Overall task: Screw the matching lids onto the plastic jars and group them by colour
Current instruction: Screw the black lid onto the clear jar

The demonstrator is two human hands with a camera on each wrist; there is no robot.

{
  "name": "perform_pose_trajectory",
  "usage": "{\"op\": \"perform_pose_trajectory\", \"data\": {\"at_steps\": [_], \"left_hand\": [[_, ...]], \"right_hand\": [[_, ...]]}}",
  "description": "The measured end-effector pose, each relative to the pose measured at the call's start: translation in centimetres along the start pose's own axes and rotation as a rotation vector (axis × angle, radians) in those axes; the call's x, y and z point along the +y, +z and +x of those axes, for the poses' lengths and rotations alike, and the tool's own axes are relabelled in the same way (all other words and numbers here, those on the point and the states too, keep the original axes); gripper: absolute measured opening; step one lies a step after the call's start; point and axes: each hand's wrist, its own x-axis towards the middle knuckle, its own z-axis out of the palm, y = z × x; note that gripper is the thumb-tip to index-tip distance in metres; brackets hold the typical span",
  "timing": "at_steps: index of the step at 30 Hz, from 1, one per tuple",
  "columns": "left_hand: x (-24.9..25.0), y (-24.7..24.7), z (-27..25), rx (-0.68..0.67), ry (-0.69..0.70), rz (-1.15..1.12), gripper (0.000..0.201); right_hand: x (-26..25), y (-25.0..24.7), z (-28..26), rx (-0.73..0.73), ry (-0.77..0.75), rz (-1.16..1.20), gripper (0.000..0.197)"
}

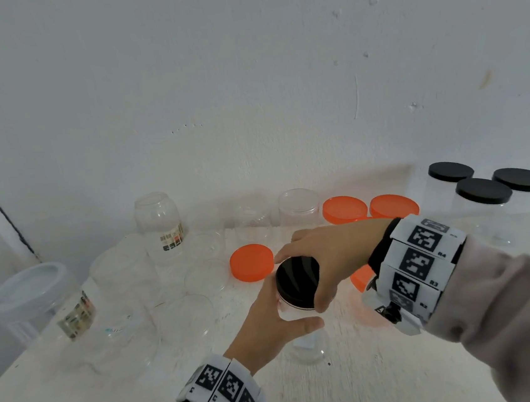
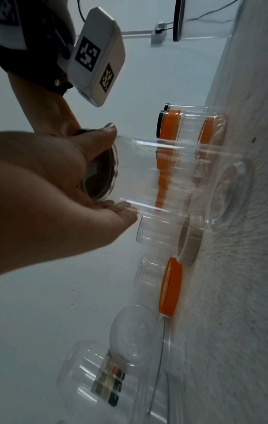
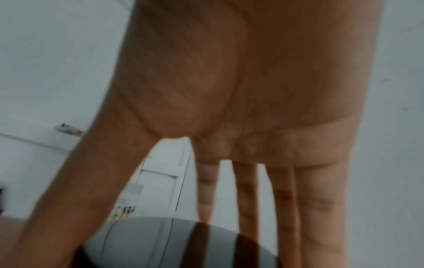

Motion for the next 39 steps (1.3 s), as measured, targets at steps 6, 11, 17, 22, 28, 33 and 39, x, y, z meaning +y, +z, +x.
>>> {"op": "perform_pose_trajectory", "data": {"at_steps": [6, 11, 17, 22, 28, 33, 39], "left_hand": [[0.0, 0.1, -0.1, 0.001, 0.006, 0.004, 0.079], [0.1, 0.1, -0.2, -0.001, 0.009, 0.014, 0.076], [0.2, 0.2, -0.2, 0.008, 0.016, 0.0, 0.077], [0.2, 0.3, -0.3, 0.014, 0.024, 0.014, 0.078], [0.3, 0.2, -0.3, 0.007, 0.024, 0.036, 0.074], [0.1, 0.3, -0.2, 0.017, 0.008, 0.006, 0.074], [0.1, 0.3, -0.2, 0.017, 0.002, 0.002, 0.074]], "right_hand": [[0.0, 0.0, 0.0, 0.056, -0.028, -0.036, 0.082], [-0.4, 1.0, 0.6, 0.172, 0.065, -0.09, 0.073], [-0.5, -0.1, -0.1, -0.035, 0.028, -0.046, 0.093], [-0.6, -0.2, 0.0, 0.034, -0.029, -0.077, 0.08], [-0.8, 1.5, 0.8, 0.251, 0.054, -0.118, 0.057], [-0.3, 0.1, 0.1, -0.037, 0.054, -0.061, 0.09], [-0.4, 0.3, 0.2, 0.095, 0.027, -0.076, 0.077]]}}
